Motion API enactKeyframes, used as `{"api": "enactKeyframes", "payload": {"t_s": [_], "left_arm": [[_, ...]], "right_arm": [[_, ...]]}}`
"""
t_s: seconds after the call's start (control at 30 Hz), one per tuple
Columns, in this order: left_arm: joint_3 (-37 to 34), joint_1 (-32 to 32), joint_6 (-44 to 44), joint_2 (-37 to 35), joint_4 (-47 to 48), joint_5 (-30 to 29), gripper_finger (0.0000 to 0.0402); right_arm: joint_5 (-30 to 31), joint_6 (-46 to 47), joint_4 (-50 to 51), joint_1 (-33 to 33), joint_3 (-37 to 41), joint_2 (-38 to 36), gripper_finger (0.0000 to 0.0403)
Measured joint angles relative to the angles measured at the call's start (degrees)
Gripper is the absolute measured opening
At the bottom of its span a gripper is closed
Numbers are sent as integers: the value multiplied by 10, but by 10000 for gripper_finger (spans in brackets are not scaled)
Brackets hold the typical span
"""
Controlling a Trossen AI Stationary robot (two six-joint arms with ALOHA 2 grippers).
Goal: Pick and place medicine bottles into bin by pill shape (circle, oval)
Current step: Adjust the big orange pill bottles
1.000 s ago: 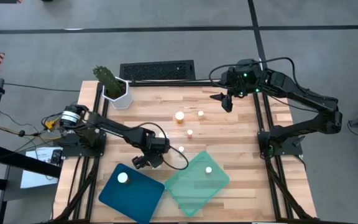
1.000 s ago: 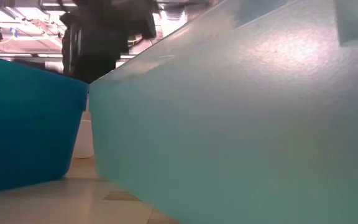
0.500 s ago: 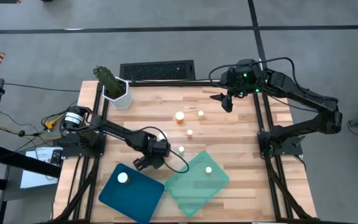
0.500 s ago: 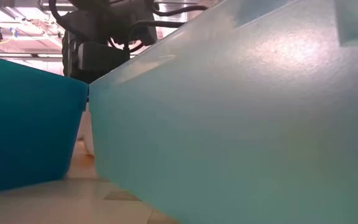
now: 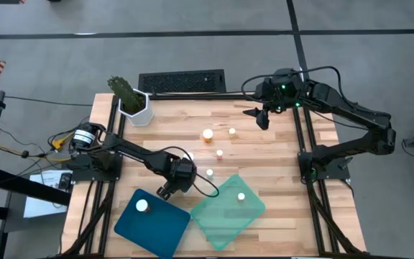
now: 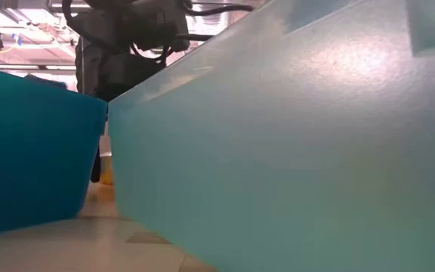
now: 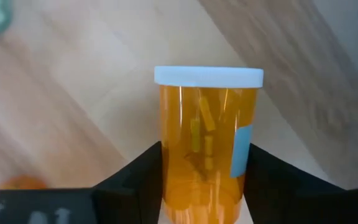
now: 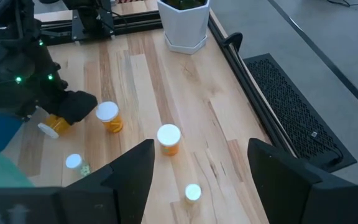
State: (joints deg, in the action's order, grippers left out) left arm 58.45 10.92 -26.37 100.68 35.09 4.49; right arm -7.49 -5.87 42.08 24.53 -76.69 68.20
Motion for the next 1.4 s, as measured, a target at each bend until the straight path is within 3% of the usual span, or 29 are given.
{"api": "enactKeyframes", "payload": {"t_s": [0.33, 0.6, 0.8, 0.93, 1.27, 1.4], "left_arm": [[0, 0, 191, -104, -6, -32, 186], [0, -27, 343, -229, -87, -184, 192], [1, -62, 357, -261, -198, -201, 192], [13, -74, 356, -257, -214, -203, 192], [17, -85, 338, -256, -212, -184, 192], [17, -85, 334, -256, -211, -182, 192]], "right_arm": [[-10, -1, -1, -2, 0, 0, 268], [-64, 15, -56, -51, -1, 7, 268], [-63, -14, -154, -116, -1, 37, 268], [-63, -66, -185, -156, -1, 64, 272], [-47, -88, -250, -196, 0, 136, 357], [-46, -88, -269, -190, -1, 153, 367]]}}
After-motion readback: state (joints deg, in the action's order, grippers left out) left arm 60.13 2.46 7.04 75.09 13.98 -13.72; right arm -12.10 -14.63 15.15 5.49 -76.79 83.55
